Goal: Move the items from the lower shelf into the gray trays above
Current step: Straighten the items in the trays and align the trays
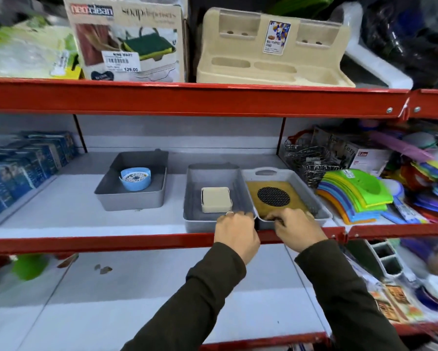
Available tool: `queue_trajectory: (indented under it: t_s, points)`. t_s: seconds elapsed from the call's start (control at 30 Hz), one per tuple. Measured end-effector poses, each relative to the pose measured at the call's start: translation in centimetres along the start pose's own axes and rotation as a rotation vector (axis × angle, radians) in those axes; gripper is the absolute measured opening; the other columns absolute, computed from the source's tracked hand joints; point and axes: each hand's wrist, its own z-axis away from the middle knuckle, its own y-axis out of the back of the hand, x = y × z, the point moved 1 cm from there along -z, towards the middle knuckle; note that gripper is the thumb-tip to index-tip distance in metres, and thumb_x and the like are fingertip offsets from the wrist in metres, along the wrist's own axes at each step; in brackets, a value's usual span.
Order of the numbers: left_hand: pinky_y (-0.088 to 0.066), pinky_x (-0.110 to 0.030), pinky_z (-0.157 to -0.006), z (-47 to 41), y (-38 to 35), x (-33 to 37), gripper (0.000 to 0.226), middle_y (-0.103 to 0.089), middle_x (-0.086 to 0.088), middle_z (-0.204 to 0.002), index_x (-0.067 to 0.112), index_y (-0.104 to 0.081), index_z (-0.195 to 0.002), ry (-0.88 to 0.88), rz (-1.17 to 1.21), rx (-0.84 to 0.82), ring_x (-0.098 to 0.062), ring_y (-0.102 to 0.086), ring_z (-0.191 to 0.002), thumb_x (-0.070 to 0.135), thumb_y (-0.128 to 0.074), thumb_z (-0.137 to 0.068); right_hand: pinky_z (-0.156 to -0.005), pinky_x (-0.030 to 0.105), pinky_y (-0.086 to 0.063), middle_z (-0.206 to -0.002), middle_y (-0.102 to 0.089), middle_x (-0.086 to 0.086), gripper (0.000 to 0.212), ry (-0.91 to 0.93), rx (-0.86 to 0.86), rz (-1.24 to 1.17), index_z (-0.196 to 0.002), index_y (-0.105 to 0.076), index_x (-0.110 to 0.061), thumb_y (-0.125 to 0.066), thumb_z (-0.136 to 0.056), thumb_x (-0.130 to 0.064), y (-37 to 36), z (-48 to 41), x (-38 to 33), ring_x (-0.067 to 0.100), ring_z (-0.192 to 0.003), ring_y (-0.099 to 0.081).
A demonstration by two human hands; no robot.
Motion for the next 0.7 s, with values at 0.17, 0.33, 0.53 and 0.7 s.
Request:
queue_trajectory:
  t_s: [0.17, 0.33, 0.53, 0.7]
  points:
    - [-0.034, -0.043, -0.117, -0.3, 1.7, -3.3, 0.051, -0.06, -0.013, -0.135, 0.012, -0.051, -0.139, 0.042, -0.01, 0.073, -0.033, -0.053, -0.126, 0.02, -0.045, -0.089, -0.106, 0.044, -0.037, -0.132, -0.062, 0.002, 0.043, 0.038, 0.086, -0.034, -0.129, -0.057, -0.029, -0.044, -0.089, -0.018, -0.1, 0.3, -2.4, 0.028, -0.123, -0.053]
    - [-0.013, -0.049, -0.126, -1.8, 5.0, -14.5, 0.067, -0.03, -0.02, -0.16, 0.005, -0.026, -0.154, 0.463, -0.196, -0.109, -0.038, -0.026, -0.15, 0.027, -0.046, -0.094, -0.103, 0.039, -0.03, -0.137, -0.059, -0.003, 0.047, 0.237, -0.012, -0.138, -0.131, -0.054, -0.031, -0.041, -0.089, -0.016, -1.9, -0.1, -7.9, 0.023, -0.129, -0.049]
    - [-0.045, -0.044, -0.11, 1.9, 5.5, -18.2, 0.061, -0.048, -0.013, -0.145, 0.015, -0.043, -0.145, 0.378, 0.002, -0.118, -0.035, -0.049, -0.132, 0.009, -0.052, -0.085, -0.099, 0.039, -0.031, -0.133, -0.062, 0.0, 0.042, 0.257, -0.077, -0.189, -0.125, -0.058, -0.03, -0.041, -0.09, -0.018, -4.2, 0.1, -10.7, 0.028, -0.122, -0.053]
    - [-0.047, -0.038, -0.107, 6.2, 5.0, -14.7, 0.048, -0.057, -0.007, -0.131, 0.018, -0.053, -0.131, 0.295, 0.141, -0.014, -0.027, -0.051, -0.125, 0.01, -0.052, -0.084, -0.099, 0.039, -0.029, -0.133, -0.062, -0.005, 0.039, 0.255, -0.049, -0.207, -0.122, -0.06, -0.03, -0.043, -0.088, -0.021, -4.4, 0.5, -10.7, 0.019, -0.125, -0.051]
